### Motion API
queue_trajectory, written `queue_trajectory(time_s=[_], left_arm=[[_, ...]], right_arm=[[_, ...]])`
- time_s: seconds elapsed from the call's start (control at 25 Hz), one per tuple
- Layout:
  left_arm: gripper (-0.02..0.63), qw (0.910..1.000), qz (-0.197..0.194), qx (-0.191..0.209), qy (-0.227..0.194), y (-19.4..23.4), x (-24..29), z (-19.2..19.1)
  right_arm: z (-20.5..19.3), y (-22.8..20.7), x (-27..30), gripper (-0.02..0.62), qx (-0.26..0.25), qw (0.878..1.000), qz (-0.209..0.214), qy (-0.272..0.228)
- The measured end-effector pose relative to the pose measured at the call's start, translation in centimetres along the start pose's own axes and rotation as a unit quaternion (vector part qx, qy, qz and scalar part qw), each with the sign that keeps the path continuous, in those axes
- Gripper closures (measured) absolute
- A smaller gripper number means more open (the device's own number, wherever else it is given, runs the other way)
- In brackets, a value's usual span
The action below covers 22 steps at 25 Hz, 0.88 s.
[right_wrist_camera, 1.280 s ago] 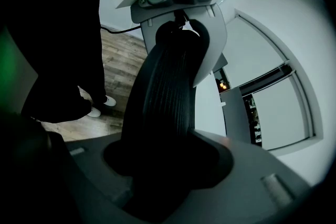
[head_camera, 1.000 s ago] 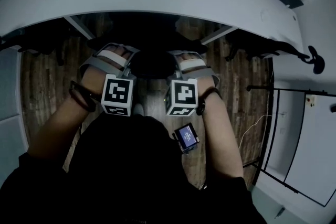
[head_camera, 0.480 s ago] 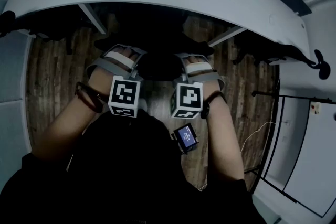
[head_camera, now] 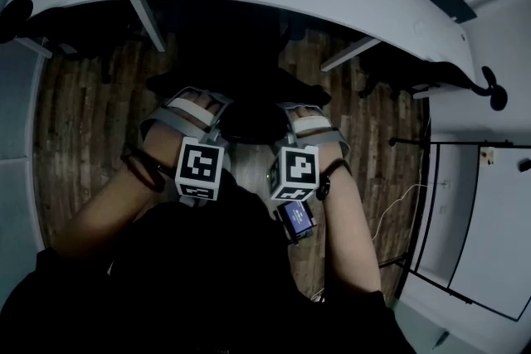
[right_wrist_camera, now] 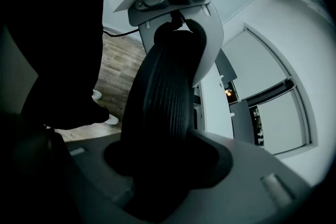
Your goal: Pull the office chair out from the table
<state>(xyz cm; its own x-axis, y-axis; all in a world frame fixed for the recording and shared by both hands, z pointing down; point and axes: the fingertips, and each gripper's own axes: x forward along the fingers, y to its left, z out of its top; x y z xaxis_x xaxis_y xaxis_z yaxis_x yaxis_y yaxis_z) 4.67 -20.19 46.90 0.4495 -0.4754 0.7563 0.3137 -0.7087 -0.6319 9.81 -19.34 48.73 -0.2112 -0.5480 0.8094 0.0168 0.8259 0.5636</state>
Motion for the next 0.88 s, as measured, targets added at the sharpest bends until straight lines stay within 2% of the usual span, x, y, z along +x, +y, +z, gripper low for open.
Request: queue_trajectory(time_s=[0.32, 0.52, 0.88], left_arm=[[0.417, 0.9996, 0.009, 0.019, -0.020, -6.9, -5.8, -0.7], [0.422, 0.9990, 0.018, 0.028, -0.030, -10.7, -8.8, -0.5], [0.425, 0.9984, 0.020, 0.037, -0.037, -16.2, -13.2, 2.4]], right_arm=[[6.1, 6.3, -2.8, 0.383, 0.018, 1.000, -0.007, 0.017], [10.2, 9.7, -4.8, 0.383, 0.041, 0.999, -0.003, -0.001], [11.4, 16.1, -8.4, 0.382, 0.039, 0.999, 0.001, 0.028]])
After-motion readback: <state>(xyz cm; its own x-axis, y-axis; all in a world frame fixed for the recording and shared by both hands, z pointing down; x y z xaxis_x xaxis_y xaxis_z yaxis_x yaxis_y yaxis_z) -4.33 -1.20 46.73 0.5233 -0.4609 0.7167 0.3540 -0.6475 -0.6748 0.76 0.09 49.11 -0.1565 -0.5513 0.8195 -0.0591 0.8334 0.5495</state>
